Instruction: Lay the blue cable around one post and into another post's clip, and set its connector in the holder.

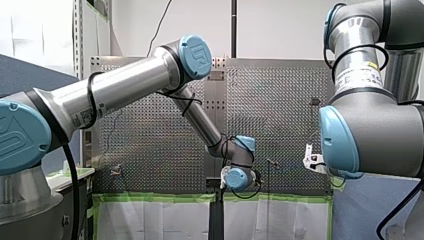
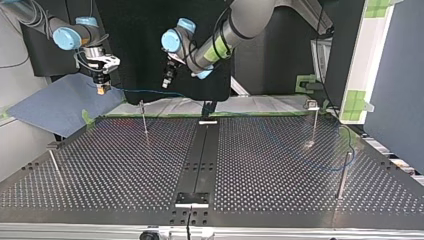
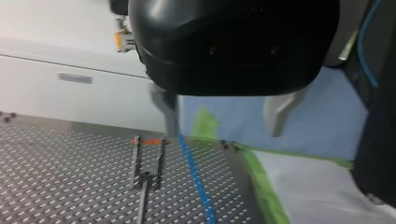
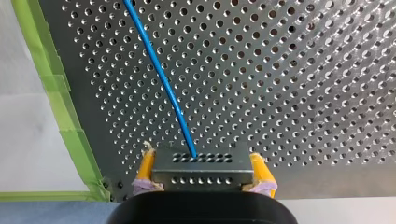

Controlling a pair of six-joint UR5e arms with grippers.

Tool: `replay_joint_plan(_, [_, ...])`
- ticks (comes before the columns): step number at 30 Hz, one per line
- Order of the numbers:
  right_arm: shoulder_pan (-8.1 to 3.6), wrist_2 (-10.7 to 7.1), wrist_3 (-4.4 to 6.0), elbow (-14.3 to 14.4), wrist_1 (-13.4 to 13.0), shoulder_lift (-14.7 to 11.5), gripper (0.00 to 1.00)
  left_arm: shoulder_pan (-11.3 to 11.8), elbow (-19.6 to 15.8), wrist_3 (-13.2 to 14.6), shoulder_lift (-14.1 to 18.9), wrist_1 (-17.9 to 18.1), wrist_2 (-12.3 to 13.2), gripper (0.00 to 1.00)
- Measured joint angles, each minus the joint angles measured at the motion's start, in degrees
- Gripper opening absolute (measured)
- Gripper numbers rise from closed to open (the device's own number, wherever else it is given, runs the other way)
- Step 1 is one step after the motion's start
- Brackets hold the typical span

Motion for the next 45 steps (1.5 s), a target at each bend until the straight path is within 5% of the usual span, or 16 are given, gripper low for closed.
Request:
replay_joint_plan(21, [0.42,-0.49,0.07,0.00,-0.29,0.00,0.00,3.08,7.38,-6.27,-3.01,-1.48,0.48,0.96])
replay_joint_plan(31, [0.48,-0.32,0.07,0.00,-0.26,0.00,0.00,3.50,7.84,-6.33,-2.99,-2.04,0.48,0.63])
replay_joint_plan(45, [0.50,0.15,0.07,0.00,-0.31,0.00,0.00,2.88,7.86,-5.76,-2.98,-2.04,0.49,0.56])
